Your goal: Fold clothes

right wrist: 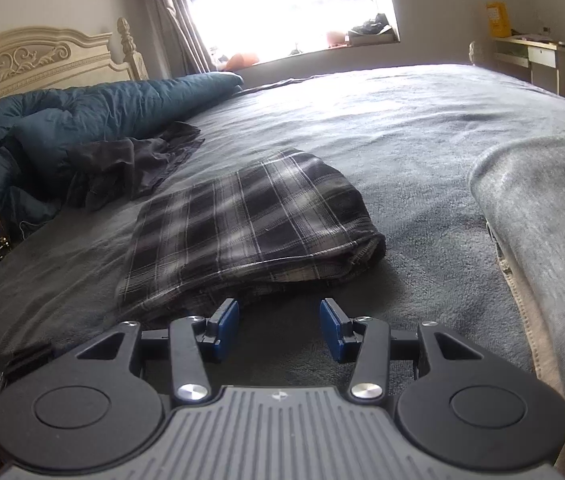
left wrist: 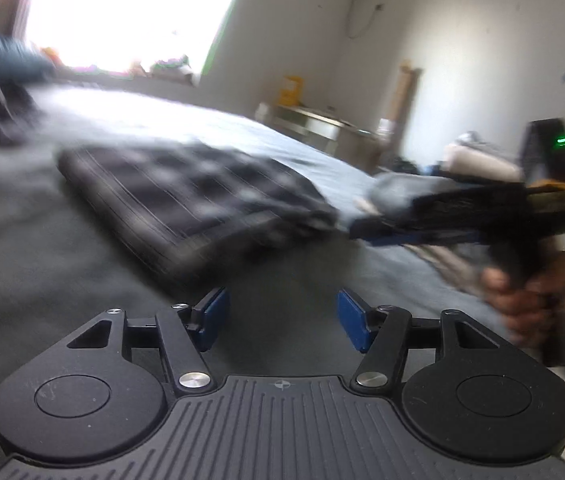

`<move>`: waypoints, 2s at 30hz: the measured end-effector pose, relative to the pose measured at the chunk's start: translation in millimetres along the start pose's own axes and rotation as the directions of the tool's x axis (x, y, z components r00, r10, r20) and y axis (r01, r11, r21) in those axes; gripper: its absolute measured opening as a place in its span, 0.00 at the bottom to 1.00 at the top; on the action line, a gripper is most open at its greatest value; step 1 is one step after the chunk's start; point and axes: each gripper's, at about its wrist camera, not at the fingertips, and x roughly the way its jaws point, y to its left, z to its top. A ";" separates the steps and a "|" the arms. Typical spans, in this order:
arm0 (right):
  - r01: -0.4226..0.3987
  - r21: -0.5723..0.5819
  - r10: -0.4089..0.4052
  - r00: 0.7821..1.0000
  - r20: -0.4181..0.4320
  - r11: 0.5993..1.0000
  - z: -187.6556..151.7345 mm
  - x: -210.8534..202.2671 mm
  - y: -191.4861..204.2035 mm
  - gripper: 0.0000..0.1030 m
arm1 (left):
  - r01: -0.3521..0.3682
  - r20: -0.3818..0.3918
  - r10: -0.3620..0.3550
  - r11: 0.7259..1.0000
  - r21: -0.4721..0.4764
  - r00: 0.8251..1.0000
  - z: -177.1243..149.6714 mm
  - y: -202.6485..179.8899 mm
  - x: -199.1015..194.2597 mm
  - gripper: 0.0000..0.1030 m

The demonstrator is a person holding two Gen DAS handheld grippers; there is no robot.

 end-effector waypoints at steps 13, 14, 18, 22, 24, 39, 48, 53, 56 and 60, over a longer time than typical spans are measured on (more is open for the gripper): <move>-0.024 -0.049 0.029 0.993 0.112 0.999 20.5 14.5 7.5 0.45 | -0.128 0.057 0.125 0.990 0.053 0.991 24.8 2.6 16.9 0.58; -0.017 -0.056 0.023 0.994 0.108 0.998 21.0 22.5 5.3 0.45 | -0.139 0.028 0.138 0.988 0.062 0.990 21.5 3.2 22.8 0.58; 0.068 -0.040 -0.066 0.997 0.042 0.997 15.2 58.3 -20.2 0.38 | -0.139 0.024 0.138 0.988 0.060 0.990 13.2 4.8 20.5 0.58; 0.087 0.046 -0.088 0.995 0.039 0.995 14.4 56.1 -40.2 0.38 | -0.140 0.020 0.139 0.989 0.049 0.990 12.8 6.2 17.5 0.58; 0.152 -0.005 -0.152 0.987 0.051 0.988 14.9 51.1 -34.1 0.38 | -0.136 0.022 0.136 0.990 0.036 0.991 11.0 8.2 15.7 0.58; -0.058 -0.468 0.119 0.988 0.100 0.882 4.8 1.0 75.7 0.39 | -0.082 0.076 0.095 0.983 -0.162 0.993 -1.8 42.3 -32.6 0.58; -0.080 -0.875 0.151 0.988 -0.008 0.477 -45.1 22.1 171.0 0.38 | -0.148 0.185 0.218 0.932 -0.331 0.958 -8.2 97.3 -80.2 0.58; -0.078 -0.994 0.103 0.992 -0.069 0.083 -69.8 39.8 204.4 0.21 | -0.120 0.220 0.207 0.928 -0.353 0.953 -6.6 103.6 -81.8 0.58; -0.114 -0.988 0.041 0.992 -0.119 -0.109 -79.3 53.5 212.4 0.13 | -0.117 0.226 0.205 0.930 -0.348 0.952 -5.6 103.1 -81.7 0.58; -0.173 -0.956 -0.029 0.985 -0.171 -0.239 -83.9 64.4 219.1 0.06 | -0.100 0.249 0.201 0.926 -0.365 0.947 -7.8 106.1 -87.9 0.58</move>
